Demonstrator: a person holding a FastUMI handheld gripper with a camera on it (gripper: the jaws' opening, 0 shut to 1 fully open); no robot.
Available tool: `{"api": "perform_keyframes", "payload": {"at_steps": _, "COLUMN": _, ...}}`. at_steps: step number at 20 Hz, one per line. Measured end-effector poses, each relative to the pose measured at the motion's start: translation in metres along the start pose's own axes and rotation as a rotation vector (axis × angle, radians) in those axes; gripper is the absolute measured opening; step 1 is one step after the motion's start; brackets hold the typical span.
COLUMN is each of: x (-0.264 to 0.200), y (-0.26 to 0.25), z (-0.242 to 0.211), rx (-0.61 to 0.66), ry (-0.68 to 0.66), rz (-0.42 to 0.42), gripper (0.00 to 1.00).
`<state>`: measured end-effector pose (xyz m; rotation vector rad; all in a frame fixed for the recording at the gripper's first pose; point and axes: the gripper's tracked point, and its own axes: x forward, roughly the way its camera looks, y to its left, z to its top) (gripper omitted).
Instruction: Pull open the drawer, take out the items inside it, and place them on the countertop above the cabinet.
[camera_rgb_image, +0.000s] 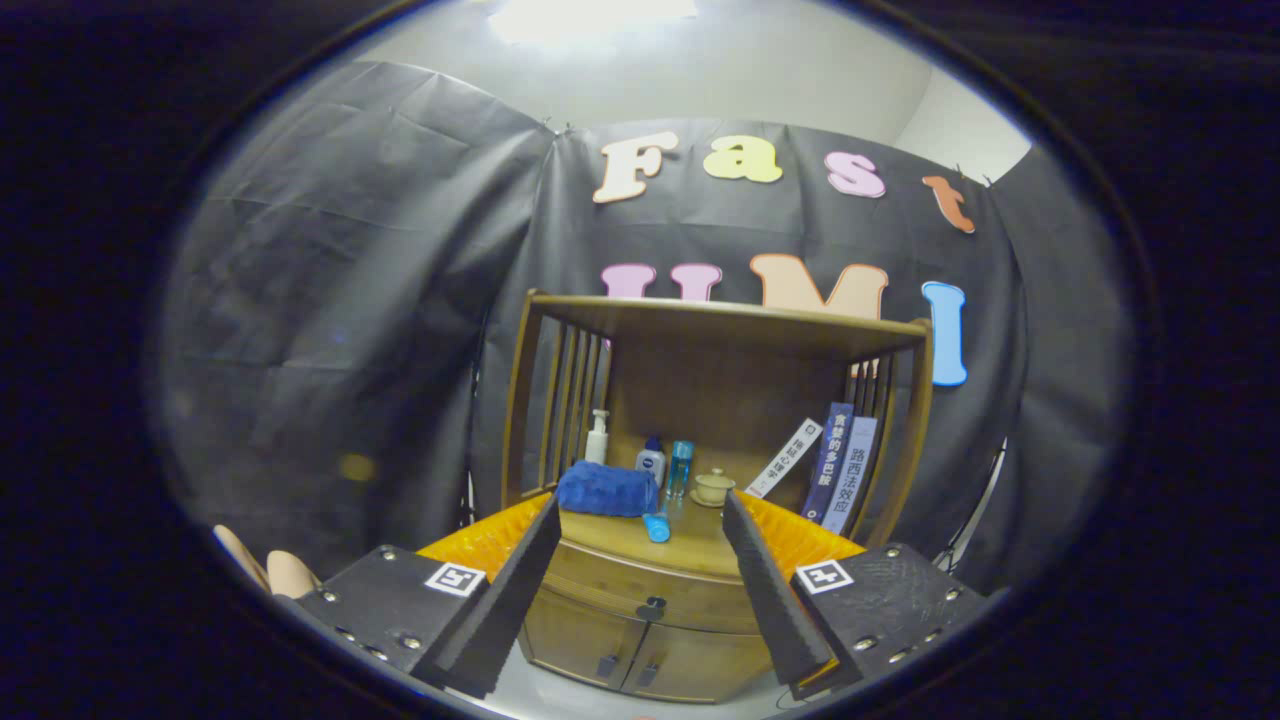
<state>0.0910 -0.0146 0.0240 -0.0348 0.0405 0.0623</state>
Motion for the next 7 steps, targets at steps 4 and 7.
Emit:
{"api": "perform_keyframes", "payload": {"at_steps": 4, "x": -0.033, "y": -0.010, "z": 0.007, "rx": 0.014, "ry": -0.018, "rz": -0.008, "gripper": 0.97}}
{"api": "perform_keyframes", "payload": {"at_steps": 7, "x": -0.048, "y": -0.018, "z": 0.006, "rx": 0.018, "ry": -0.023, "rz": -0.024, "gripper": 0.97}}
